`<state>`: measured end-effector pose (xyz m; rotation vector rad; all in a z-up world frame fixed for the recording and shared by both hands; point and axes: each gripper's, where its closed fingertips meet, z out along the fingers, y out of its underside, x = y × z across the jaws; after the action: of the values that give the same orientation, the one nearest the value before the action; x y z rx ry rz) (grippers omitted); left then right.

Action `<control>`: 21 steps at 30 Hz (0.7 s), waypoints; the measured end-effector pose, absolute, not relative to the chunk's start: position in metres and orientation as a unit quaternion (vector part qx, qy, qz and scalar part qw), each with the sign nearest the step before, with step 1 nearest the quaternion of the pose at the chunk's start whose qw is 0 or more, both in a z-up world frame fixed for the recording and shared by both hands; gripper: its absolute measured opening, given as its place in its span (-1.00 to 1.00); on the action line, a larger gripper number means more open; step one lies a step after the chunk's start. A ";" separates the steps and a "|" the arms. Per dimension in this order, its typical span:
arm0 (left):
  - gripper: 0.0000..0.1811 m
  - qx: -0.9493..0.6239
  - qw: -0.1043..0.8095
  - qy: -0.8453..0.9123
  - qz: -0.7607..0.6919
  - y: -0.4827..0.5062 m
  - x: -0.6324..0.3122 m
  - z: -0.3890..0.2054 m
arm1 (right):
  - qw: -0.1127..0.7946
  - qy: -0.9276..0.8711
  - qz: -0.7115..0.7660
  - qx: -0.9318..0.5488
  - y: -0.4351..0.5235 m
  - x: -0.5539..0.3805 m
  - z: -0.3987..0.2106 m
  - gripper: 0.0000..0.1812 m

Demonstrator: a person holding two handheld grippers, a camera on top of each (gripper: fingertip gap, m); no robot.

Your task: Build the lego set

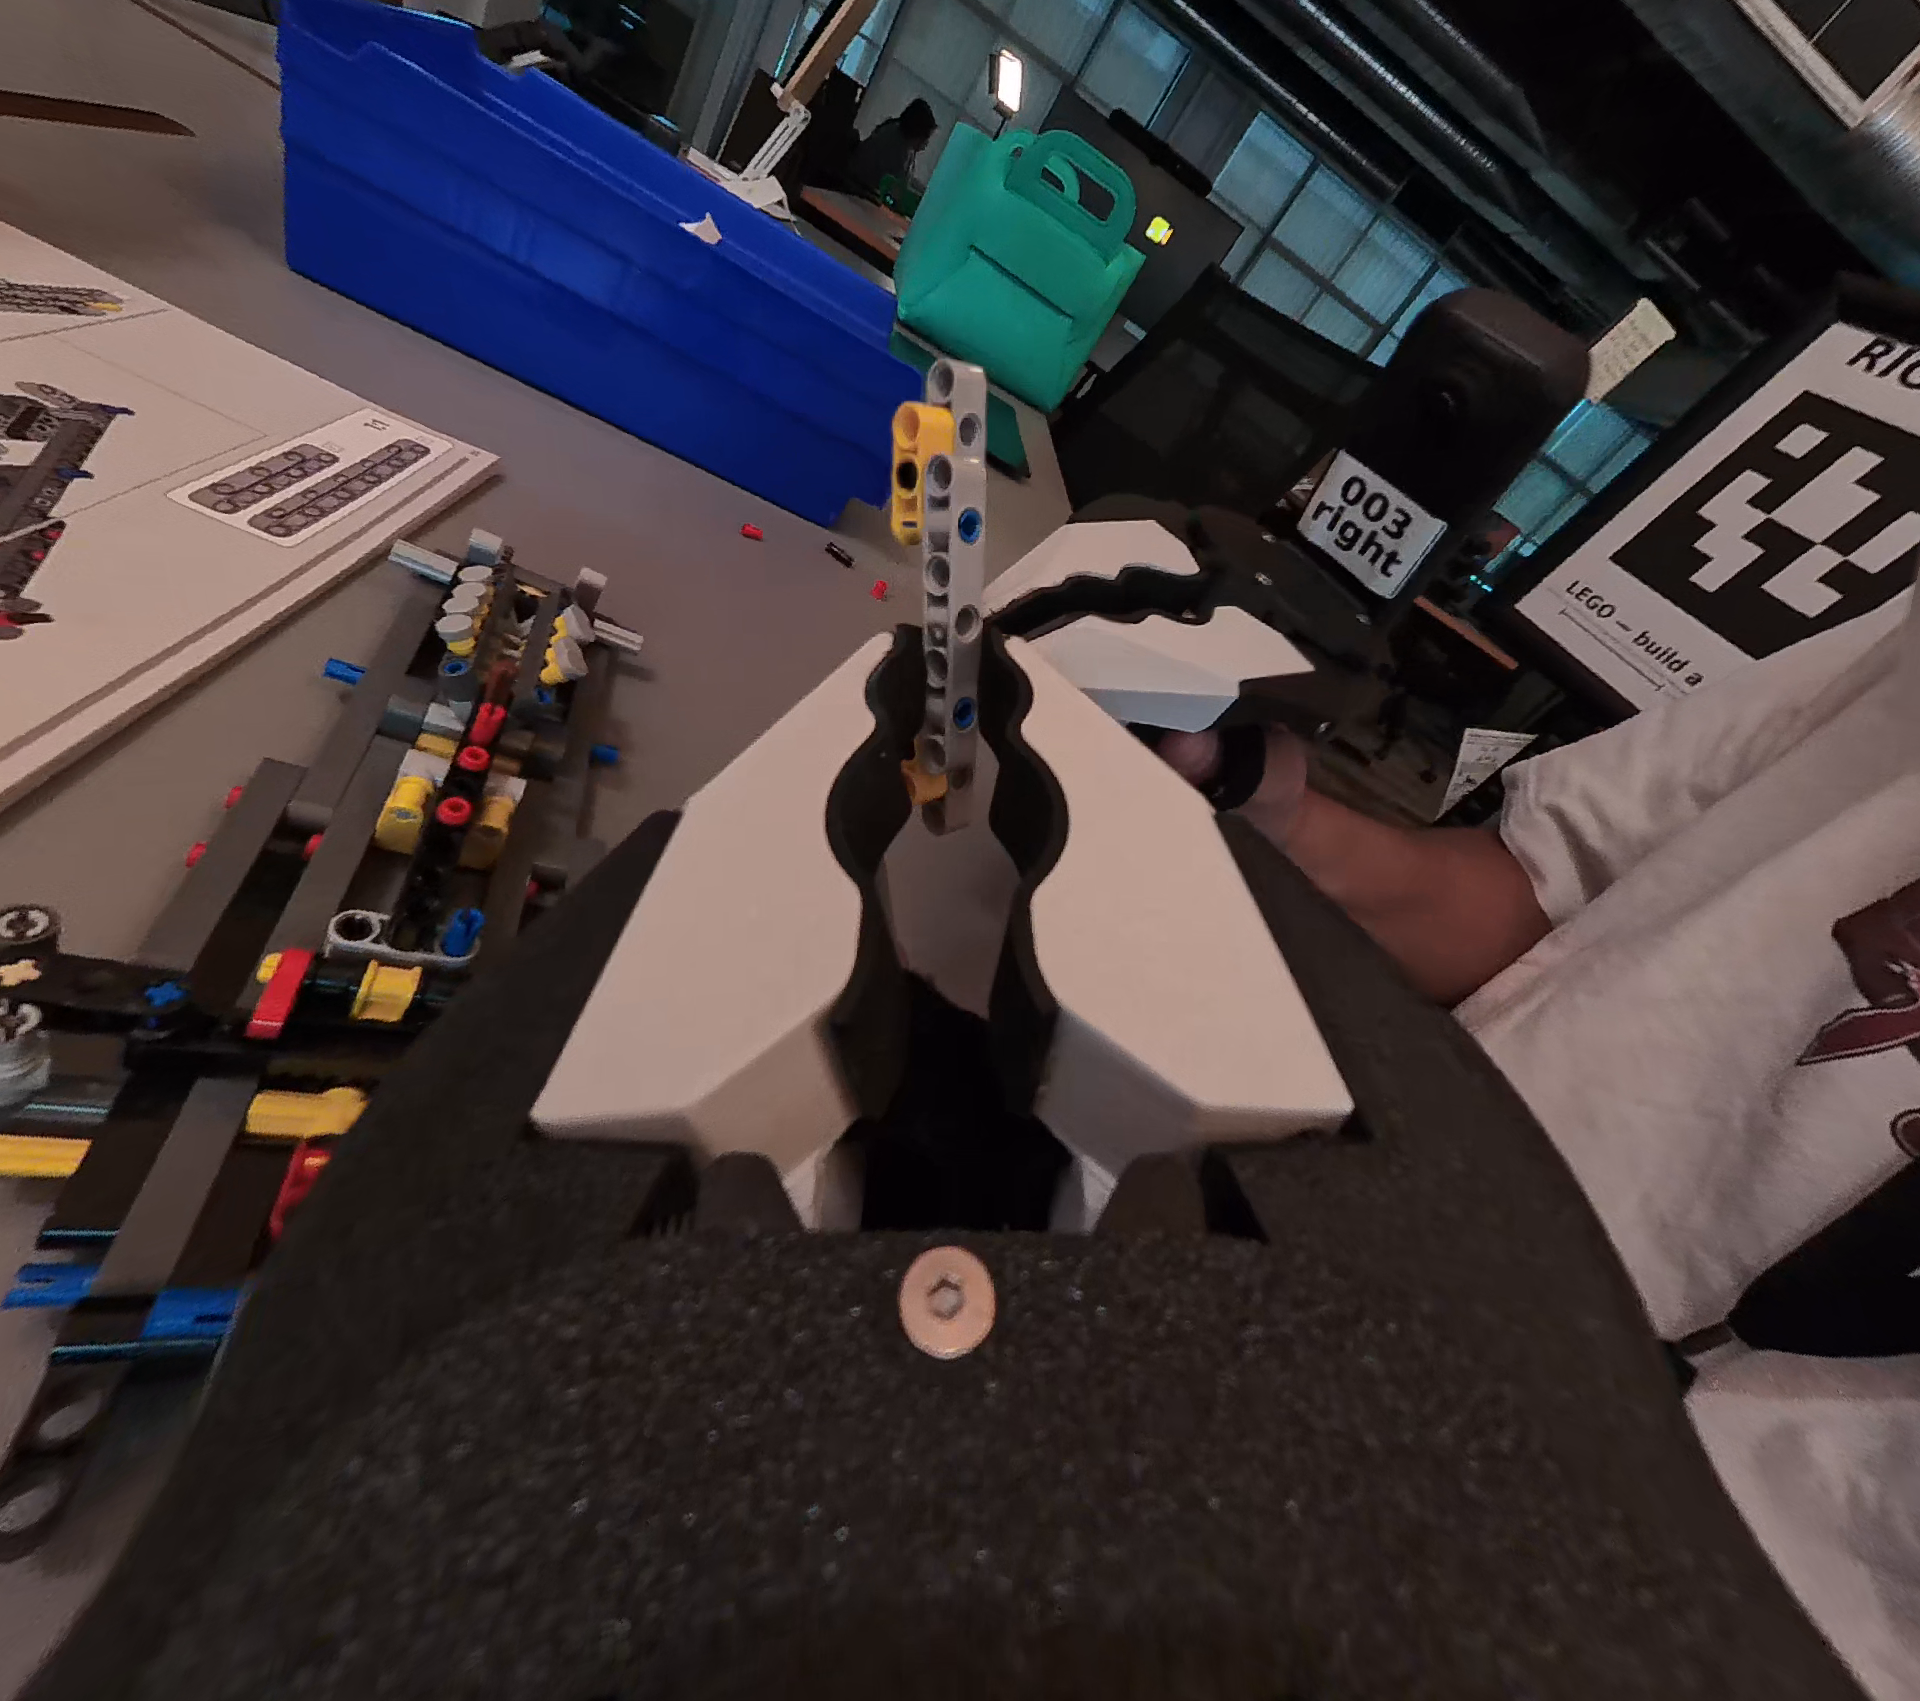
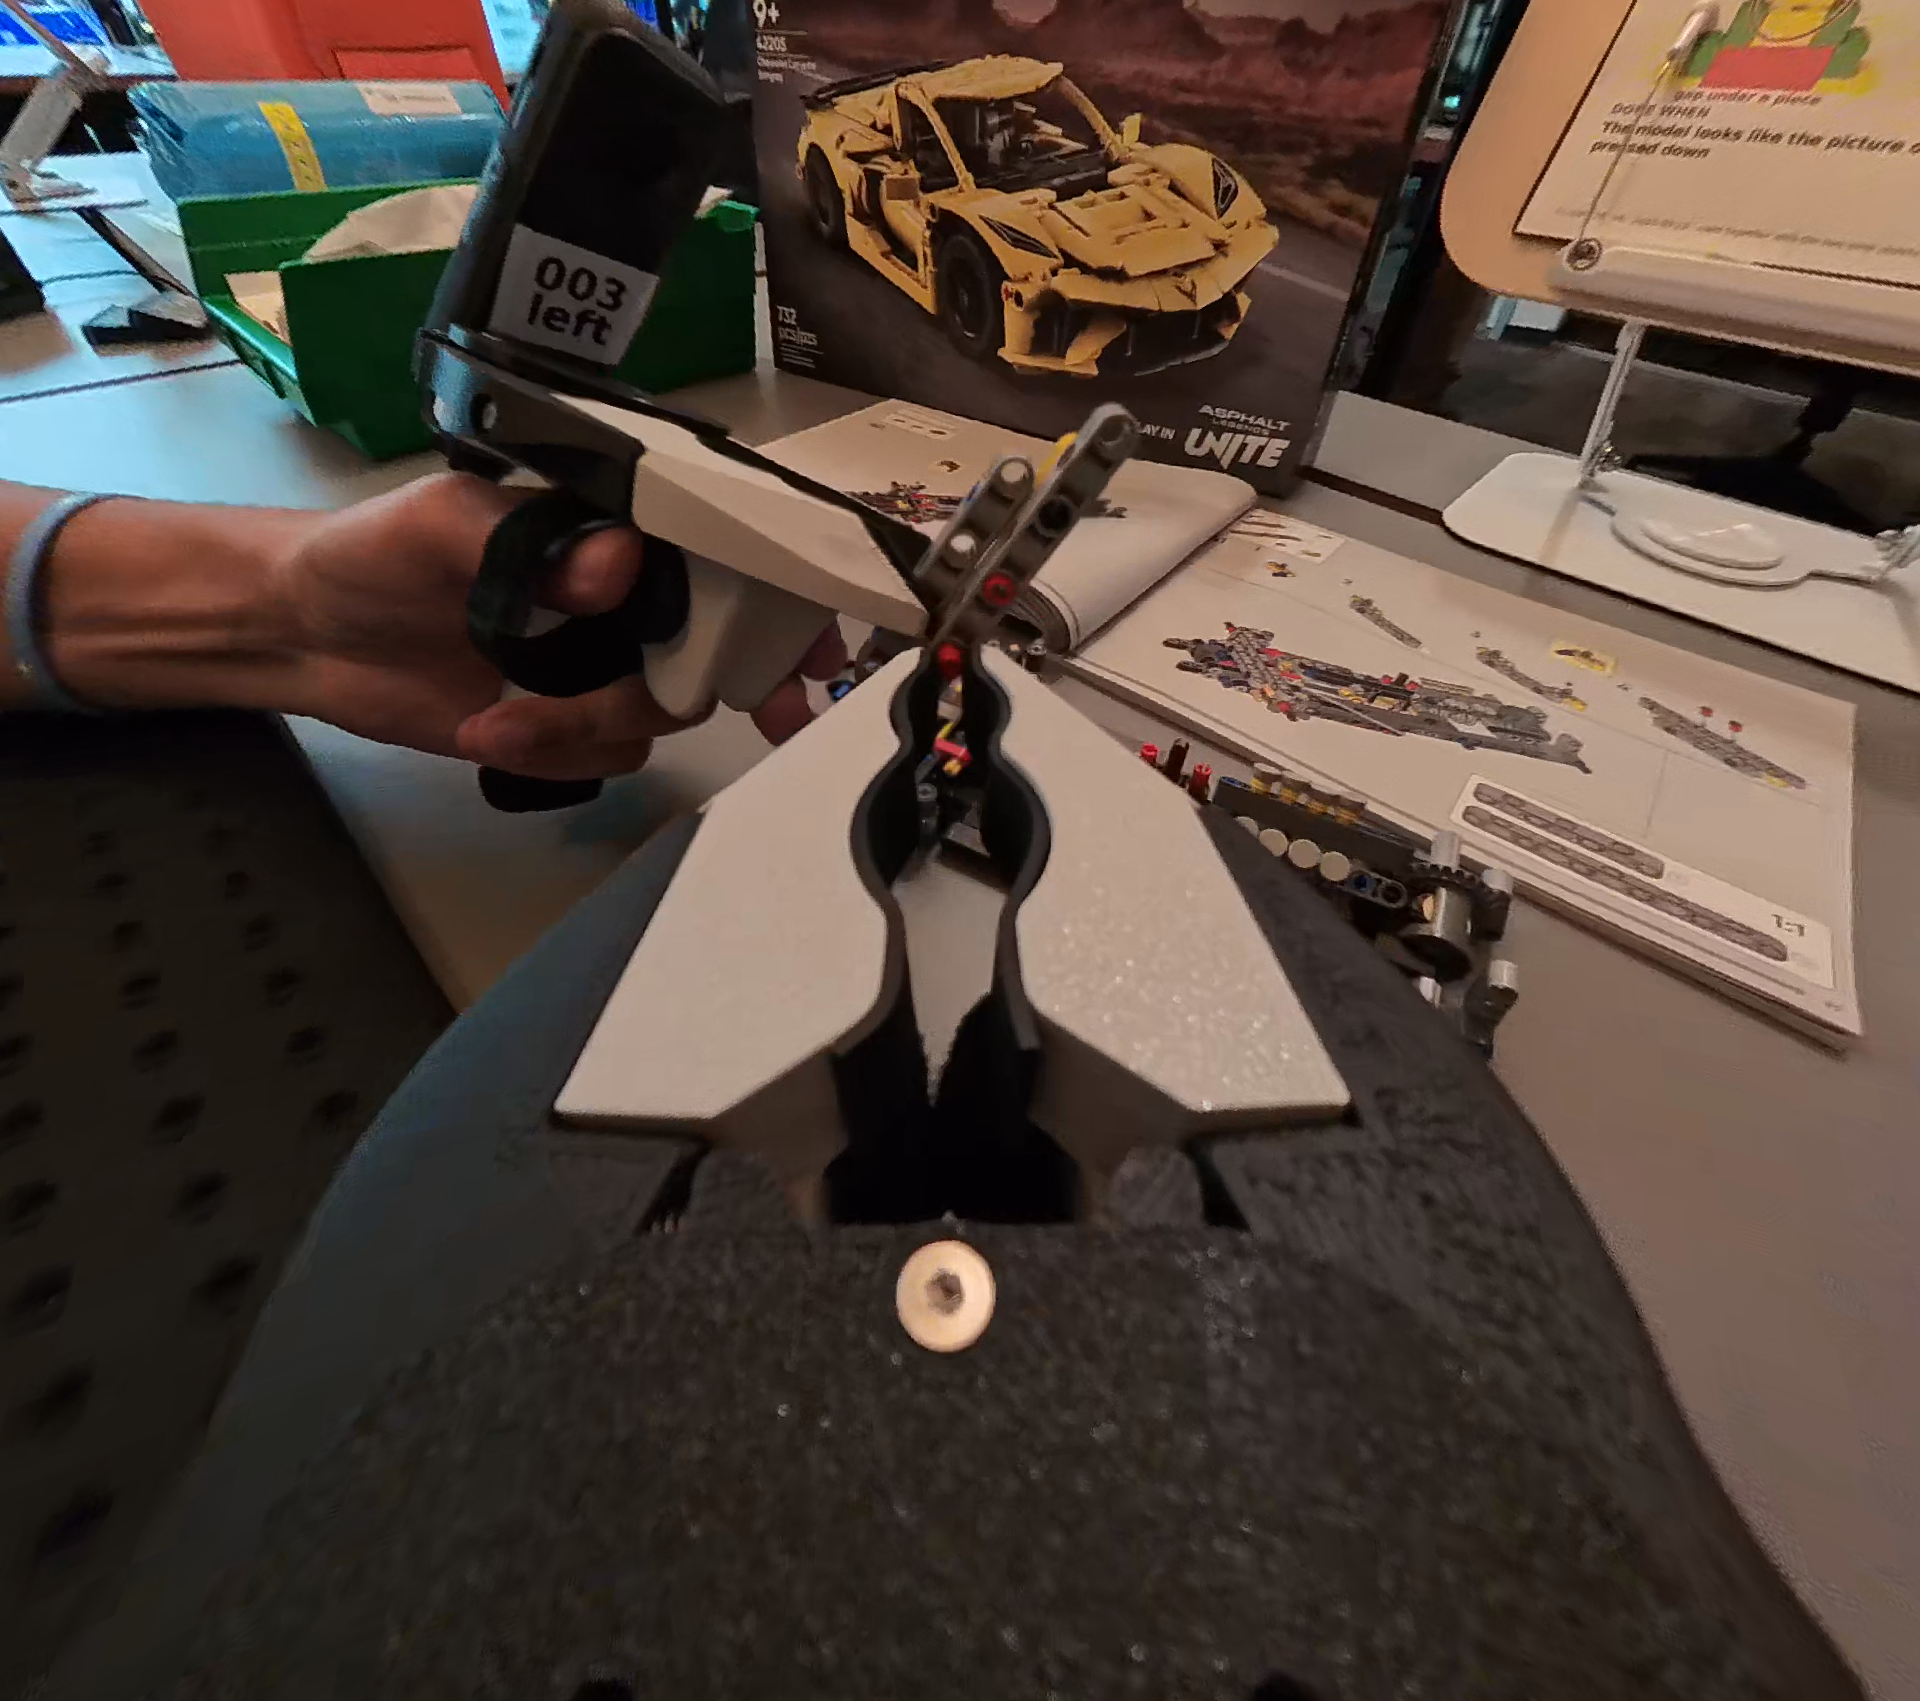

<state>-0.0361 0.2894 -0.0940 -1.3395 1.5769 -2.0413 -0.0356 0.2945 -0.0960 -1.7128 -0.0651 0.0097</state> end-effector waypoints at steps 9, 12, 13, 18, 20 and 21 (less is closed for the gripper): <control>-0.91 -0.403 0.020 0.483 -0.777 0.281 -0.050 -0.065 | 0.694 -0.004 0.283 -0.663 0.279 -0.051 -0.065 -0.76; -0.91 -0.370 -0.001 0.485 -0.792 0.271 -0.059 -0.055 | 0.657 0.003 0.426 -0.622 0.274 -0.060 -0.057 -0.69; -0.91 -0.363 -0.002 0.491 -0.792 0.268 -0.061 -0.054 | 0.648 -0.004 0.449 -0.615 0.272 -0.064 -0.055 -0.71; -0.91 -0.353 -0.002 0.495 -0.794 0.265 -0.064 -0.053 | 0.650 -0.017 0.454 -0.610 0.270 -0.069 -0.053 -0.86; -0.91 -0.355 0.004 0.497 -0.792 0.265 -0.064 -0.053 | 0.648 -0.014 0.459 -0.608 0.270 -0.068 -0.053 -0.86; -0.91 -0.353 0.005 0.499 -0.791 0.264 -0.064 -0.054 | 0.645 -0.016 0.464 -0.607 0.269 -0.069 -0.054 -0.86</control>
<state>-0.0645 0.2636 -0.0536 -1.1063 1.5618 -2.4775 -0.0689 0.2690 -0.0535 -1.3826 -0.0365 1.0557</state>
